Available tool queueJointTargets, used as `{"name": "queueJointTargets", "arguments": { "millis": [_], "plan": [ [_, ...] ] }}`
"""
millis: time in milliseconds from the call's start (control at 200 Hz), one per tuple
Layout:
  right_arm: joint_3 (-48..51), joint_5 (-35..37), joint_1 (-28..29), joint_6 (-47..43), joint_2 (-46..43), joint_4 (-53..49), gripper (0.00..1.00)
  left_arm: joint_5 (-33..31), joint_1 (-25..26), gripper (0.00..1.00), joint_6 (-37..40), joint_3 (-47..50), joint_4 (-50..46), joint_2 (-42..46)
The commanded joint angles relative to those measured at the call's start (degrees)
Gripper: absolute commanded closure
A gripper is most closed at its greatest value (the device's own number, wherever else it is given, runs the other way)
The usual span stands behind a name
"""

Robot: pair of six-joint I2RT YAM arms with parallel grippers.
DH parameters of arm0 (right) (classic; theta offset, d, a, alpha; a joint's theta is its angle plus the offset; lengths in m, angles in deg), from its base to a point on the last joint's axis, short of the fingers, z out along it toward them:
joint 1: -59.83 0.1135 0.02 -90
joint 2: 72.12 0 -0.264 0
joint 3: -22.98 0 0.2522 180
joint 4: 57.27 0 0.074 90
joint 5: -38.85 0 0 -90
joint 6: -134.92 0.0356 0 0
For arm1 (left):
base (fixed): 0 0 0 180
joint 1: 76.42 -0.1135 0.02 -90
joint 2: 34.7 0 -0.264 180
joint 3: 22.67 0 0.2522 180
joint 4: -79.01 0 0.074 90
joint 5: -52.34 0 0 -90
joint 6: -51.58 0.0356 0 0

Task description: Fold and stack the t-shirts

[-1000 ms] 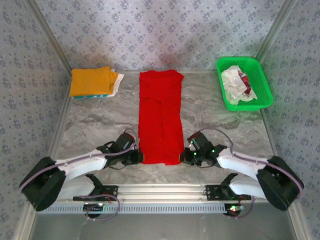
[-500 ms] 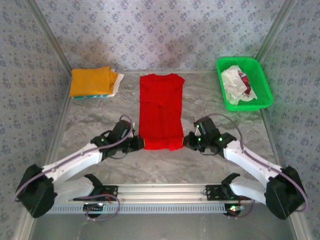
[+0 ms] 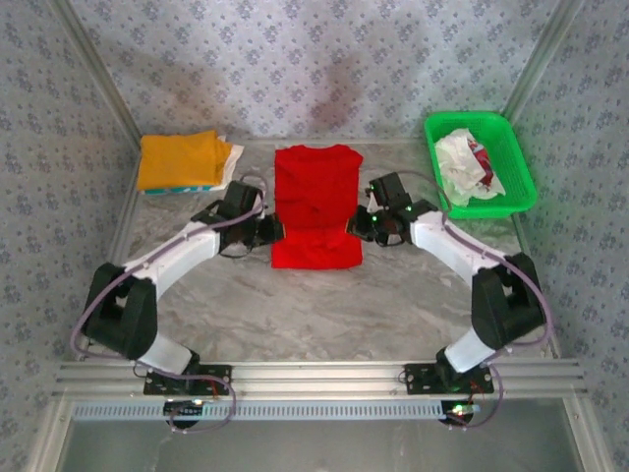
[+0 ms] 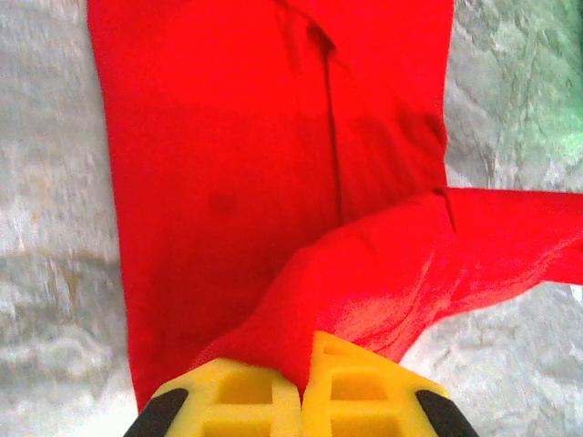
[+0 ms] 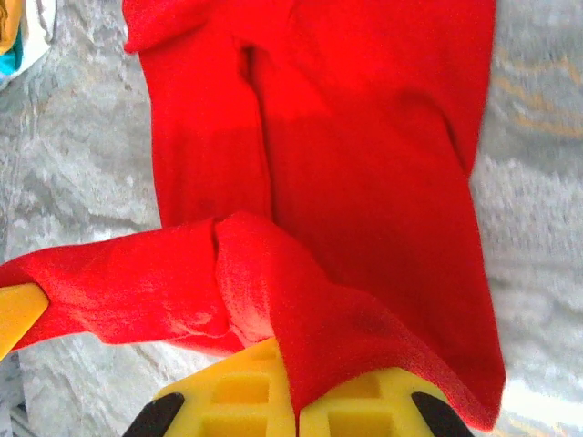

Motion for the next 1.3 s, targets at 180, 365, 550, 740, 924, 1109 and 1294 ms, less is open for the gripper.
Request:
{"name": "queueJointTargets", "arguments": {
  "millis": [180,365,550,740,924,1109,1294],
  "plan": [
    [-14.07,0.37,-3.00,-4.54,12.79,-0.31,1.00,-0.30,-3.44,0.93,10.53,-17.14,-5.82,-14.27],
    [-27.14,-0.99,-6.25,-4.45,21.25,-6.29,0.53,-6.80,-5.62,0.39,13.88,-32.41,-10.99,-22.27],
    [-21.24,-3.02,-6.52,-7.89,12.81,-2.45,0.46,-10.06,-3.50,0.43,12.00,-26.04,-5.47,-12.81],
    [-1.13,-6.13,-4.78,-7.84,2.67,7.73,0.72,-7.87,0.30,0.62,6.73,-2.19,11.59,-2.79],
    [4.20,-9.50,-1.76,-4.88,6.47,11.84,0.94,-1.81,1.51,0.80,2.71,3.26,17.30,-8.82],
    [8.44,-11.34,-0.61,-0.35,11.22,19.37,1.00,-2.95,1.79,0.83,0.59,9.00,21.97,-11.07],
    [10.24,-10.50,-1.28,-1.74,15.25,19.28,1.00,-1.51,1.79,0.84,-1.31,11.35,23.08,-16.53]
  ]
}}
